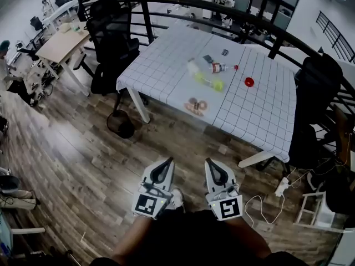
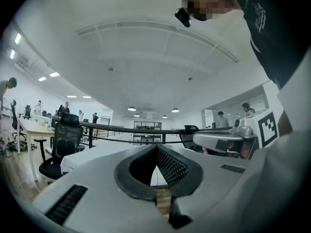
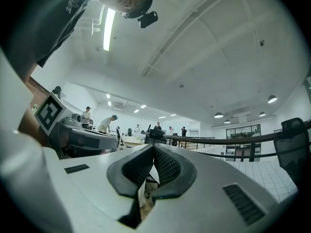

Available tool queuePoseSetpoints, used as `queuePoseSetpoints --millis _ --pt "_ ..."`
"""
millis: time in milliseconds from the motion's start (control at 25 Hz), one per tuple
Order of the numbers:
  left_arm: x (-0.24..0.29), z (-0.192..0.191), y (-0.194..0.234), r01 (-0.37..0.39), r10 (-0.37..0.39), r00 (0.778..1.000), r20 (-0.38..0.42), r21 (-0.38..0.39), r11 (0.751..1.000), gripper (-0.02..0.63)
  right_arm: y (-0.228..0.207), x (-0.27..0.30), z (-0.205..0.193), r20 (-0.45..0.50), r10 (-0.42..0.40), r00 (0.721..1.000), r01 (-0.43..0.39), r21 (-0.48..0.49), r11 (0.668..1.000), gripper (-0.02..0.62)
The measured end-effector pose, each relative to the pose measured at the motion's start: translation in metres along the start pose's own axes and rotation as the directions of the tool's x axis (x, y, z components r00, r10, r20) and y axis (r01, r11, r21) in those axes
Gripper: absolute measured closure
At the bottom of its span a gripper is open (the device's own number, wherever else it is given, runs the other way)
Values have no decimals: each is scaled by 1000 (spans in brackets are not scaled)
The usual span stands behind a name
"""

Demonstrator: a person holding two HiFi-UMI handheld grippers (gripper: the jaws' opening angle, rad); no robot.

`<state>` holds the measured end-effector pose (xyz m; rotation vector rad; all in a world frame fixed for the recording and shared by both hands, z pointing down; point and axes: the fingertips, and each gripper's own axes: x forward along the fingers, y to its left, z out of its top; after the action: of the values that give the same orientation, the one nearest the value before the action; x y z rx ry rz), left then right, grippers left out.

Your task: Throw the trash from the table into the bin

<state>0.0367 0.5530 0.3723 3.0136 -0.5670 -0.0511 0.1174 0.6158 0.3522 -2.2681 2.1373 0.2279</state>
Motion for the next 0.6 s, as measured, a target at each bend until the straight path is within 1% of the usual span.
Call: queuePoseSetpoints --millis 160,320,480,600 --pt "19 4 29 20 -20 1000 21 -15 1000 588 -5 34 -6 -10 -13 1000 13 -3 1000 574" --pt "35 10 42 41 -40 998 46 -18 999 588 -12 56 -10 -21 -23 1000 23 -12 1000 574" --pt "56 12 54 53 -53 997 49 -10 999 588 -23 72 -15 -28 -42 999 41 -14 999 574" --pt "72 11 63 56 -56 997 46 -11 998 588 -36 85 -23 -30 -62 998 63 28 998 574"
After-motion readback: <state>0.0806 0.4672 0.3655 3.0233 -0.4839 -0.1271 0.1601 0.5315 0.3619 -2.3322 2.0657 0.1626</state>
